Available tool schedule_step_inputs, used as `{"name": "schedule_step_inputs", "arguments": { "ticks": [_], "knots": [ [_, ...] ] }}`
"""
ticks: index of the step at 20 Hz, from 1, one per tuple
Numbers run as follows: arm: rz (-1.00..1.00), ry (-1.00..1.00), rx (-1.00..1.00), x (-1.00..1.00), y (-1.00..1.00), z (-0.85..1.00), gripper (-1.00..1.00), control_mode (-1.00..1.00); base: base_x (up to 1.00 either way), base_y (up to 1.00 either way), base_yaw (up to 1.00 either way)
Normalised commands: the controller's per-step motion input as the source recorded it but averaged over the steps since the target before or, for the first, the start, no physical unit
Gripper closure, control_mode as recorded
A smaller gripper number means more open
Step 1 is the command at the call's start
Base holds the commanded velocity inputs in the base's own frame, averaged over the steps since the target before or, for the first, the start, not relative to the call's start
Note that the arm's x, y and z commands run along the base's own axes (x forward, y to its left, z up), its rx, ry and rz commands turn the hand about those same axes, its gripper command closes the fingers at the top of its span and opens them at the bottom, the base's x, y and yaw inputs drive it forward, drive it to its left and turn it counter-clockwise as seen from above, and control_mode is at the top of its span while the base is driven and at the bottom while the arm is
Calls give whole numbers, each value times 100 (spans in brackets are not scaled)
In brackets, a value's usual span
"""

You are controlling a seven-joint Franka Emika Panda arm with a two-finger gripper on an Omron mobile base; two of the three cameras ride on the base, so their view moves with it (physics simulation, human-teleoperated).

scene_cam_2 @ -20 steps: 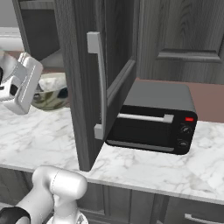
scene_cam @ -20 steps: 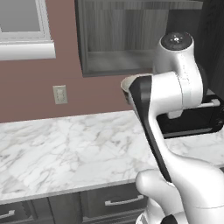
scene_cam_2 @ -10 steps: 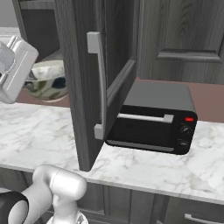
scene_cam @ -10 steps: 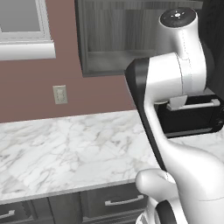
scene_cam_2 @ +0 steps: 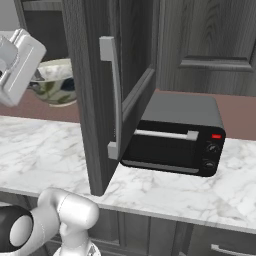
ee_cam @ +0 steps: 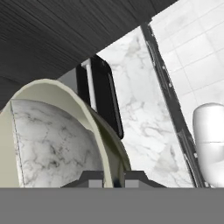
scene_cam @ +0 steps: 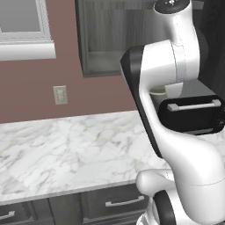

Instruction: Pick up the bowls on the counter and stack them on top of one another in the open cabinet. Place the smaller bowl on top of the larger bowl.

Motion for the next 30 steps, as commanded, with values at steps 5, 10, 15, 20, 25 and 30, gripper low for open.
{"name": "schedule_step_inputs", "arguments": {
  "ticks": [5, 10, 15, 20, 25, 30],
  "knots": [
    [-1, -9, 0, 23, -3, 11, 100, -100, 0, 0, 0],
    [-1, -8, 0, 28, -6, 4, 100, -100, 0, 0, 0],
    [0, -4, 0, 37, -6, 0, 100, -100, 0, 0, 0],
    [0, 0, 0, 44, -2, 10, 100, -100, 0, 0, 0],
    [0, 0, 0, 46, 0, 17, 100, -100, 0, 0, 0],
    [-1, 0, 0, 46, 0, 10, 100, -100, 0, 0, 0]
  ]
}}
